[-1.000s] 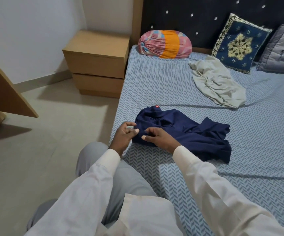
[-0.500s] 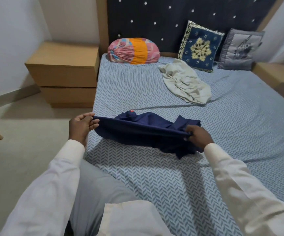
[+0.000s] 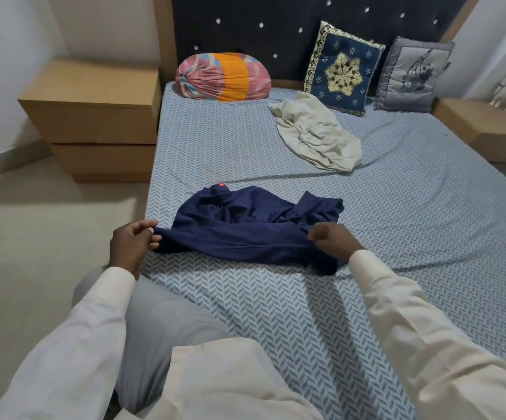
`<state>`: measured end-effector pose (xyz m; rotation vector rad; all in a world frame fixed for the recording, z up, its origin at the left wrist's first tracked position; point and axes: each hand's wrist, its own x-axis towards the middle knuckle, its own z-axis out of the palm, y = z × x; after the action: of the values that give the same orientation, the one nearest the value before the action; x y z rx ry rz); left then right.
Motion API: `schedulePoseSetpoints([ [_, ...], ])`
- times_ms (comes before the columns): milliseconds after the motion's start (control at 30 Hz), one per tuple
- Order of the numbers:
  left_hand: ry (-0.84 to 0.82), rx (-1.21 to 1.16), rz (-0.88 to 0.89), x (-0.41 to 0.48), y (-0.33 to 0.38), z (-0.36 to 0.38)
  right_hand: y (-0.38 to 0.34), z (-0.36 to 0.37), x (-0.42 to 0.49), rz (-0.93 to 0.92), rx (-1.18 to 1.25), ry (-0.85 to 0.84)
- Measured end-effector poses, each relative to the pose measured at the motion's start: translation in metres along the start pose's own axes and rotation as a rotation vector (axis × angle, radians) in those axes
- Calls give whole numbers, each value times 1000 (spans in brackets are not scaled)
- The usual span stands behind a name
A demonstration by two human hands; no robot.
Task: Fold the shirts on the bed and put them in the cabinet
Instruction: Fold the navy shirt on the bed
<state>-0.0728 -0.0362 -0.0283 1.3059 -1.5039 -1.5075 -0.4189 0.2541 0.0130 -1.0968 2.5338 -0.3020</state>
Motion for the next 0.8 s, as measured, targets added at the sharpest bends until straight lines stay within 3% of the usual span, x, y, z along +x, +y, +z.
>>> schedulePoseSetpoints([
  [100,35,26,24,-3,-1,-2,-26,21,-2,-116,128,22],
  [333,70,75,17,-7,3,-5,-30,35,9,-87,-234,-11],
  [433,-34,632,126,-8,8,-6,-33,28,10,14,-276,-143],
  [533,-306,1213,96,-18,17,6,-38,21,10,207,-305,-456],
  [633,-477,1627,87,-25,27,26,-44,16,14,252,-557,-723],
  [733,-598,1787,64,-17,40,50,-43,13,28,209,-713,-715],
  [800,-736,1640,-220,-1,54,60,-35,-3,45,199,-701,-672],
])
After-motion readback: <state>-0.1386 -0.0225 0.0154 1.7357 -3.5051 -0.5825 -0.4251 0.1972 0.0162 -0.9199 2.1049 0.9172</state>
